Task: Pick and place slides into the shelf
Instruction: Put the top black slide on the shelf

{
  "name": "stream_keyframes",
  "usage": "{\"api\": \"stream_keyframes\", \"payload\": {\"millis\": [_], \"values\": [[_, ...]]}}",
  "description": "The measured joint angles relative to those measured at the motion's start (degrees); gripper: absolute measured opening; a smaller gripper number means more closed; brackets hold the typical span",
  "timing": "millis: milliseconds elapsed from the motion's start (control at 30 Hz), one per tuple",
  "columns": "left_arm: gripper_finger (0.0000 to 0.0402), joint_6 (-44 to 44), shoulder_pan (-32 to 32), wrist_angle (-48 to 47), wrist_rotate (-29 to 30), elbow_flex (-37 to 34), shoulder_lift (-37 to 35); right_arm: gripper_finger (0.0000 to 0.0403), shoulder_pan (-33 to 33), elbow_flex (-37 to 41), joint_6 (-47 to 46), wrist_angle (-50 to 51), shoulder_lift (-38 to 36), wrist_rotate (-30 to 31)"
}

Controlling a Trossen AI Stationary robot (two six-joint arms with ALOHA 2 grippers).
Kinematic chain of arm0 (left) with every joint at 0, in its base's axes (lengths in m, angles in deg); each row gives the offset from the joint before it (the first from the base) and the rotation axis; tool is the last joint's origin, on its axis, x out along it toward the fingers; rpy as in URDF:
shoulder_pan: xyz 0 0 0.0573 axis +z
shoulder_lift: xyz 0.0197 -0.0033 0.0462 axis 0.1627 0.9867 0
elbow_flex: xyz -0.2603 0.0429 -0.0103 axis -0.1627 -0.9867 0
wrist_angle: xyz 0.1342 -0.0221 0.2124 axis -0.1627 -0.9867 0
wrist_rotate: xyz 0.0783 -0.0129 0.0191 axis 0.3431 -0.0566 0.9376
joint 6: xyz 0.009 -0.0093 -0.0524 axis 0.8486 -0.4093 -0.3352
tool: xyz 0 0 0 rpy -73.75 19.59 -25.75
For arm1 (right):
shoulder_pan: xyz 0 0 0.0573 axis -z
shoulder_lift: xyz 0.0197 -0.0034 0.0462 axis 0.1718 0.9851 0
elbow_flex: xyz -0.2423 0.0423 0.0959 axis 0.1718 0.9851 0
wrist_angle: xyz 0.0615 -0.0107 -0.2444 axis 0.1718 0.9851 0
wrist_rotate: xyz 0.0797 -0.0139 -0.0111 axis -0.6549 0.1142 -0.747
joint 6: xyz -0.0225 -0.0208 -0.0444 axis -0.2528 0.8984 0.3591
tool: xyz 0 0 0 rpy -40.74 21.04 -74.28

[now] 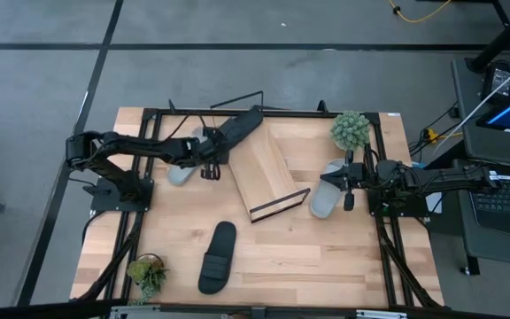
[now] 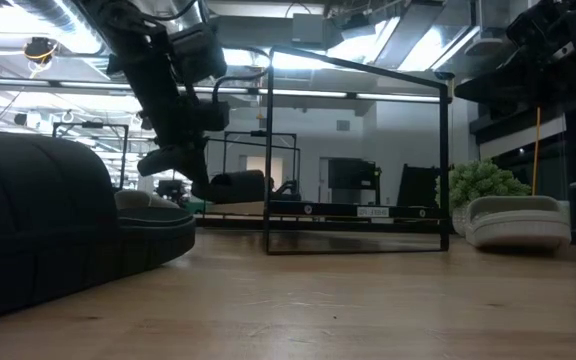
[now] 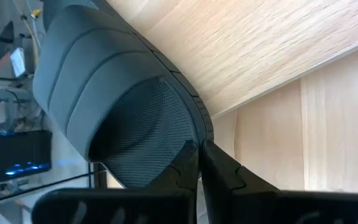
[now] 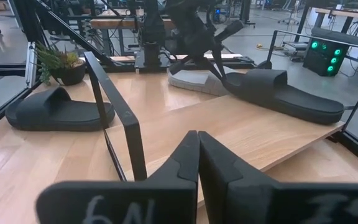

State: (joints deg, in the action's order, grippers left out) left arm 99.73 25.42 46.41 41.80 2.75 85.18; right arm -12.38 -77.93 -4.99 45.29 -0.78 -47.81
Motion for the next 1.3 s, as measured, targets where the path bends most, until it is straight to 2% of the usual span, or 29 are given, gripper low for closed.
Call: {"api": "stream_keyframes", "payload": {"millis": [200,367,533,900,1300], "values": [[0.0,2.6,-1.8,1.8,1.0,0.0,-0.5,0.0007,0.0,0.0,-0.1,0.0,0.0,0.0],[0.0,7.8,-1.8,4.4,-0.8,0.0,-0.5,0.0007,0.0,0.0,-0.1,-0.7,0.0,0.0],[0.0,11.3,0.8,4.8,-0.9,0.0,-0.5,0.0007,0.0,0.0,-0.1,-1.1,0.0,0.0],[0.0,16.2,6.5,4.3,-6.3,0.0,-0.5,0.0007,0.0,0.0,-0.1,-1.2,0.0,0.0],[0.0,18.2,10.4,3.6,-6.8,0.0,-0.5,0.0007,0.0,0.0,-0.2,-1.2,0.0,0.0]]}}
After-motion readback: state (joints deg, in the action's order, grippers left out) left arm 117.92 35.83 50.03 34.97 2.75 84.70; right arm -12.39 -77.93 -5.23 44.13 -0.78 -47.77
